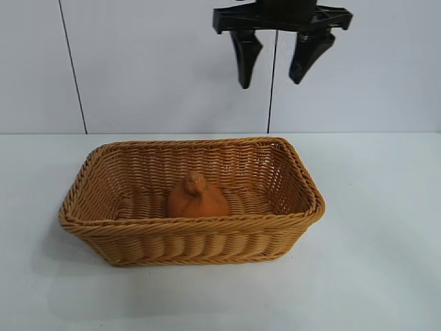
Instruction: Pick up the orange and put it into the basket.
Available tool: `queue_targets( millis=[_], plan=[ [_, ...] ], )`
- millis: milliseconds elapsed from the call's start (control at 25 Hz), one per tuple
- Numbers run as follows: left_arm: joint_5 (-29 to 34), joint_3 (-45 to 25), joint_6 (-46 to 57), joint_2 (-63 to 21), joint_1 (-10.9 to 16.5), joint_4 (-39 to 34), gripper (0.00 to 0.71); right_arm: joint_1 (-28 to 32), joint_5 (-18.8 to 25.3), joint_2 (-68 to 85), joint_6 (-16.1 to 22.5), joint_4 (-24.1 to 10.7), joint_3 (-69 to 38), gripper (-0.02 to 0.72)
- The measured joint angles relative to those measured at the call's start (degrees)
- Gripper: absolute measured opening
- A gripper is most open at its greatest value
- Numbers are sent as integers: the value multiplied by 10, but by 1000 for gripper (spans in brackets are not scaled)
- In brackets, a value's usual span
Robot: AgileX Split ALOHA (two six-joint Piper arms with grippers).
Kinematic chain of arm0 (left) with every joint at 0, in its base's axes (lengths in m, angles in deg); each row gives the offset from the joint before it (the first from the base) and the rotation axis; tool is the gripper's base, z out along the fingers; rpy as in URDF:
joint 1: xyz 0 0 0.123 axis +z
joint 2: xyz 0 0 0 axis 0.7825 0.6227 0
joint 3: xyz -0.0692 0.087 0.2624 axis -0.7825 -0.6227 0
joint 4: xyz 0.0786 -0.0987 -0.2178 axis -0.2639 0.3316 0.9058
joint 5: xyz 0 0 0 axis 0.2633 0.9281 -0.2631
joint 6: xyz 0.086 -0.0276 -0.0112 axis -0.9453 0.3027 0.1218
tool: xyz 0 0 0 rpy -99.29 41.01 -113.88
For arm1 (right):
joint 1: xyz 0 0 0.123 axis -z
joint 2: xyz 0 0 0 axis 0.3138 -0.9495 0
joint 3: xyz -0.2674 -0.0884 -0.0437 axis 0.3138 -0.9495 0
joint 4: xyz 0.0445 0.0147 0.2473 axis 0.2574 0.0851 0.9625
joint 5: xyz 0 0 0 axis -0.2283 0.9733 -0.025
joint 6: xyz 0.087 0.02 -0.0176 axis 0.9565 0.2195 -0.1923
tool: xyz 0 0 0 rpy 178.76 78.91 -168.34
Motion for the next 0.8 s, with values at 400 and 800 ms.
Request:
queue_targets(
  millis=[400,800],
  plan=[
    [0,0,0,0,0,0,610,202,0,0,-17,-8,0,515],
    [0,0,0,0,0,0,610,238,0,16,-21,29,-30,515]
  ],
)
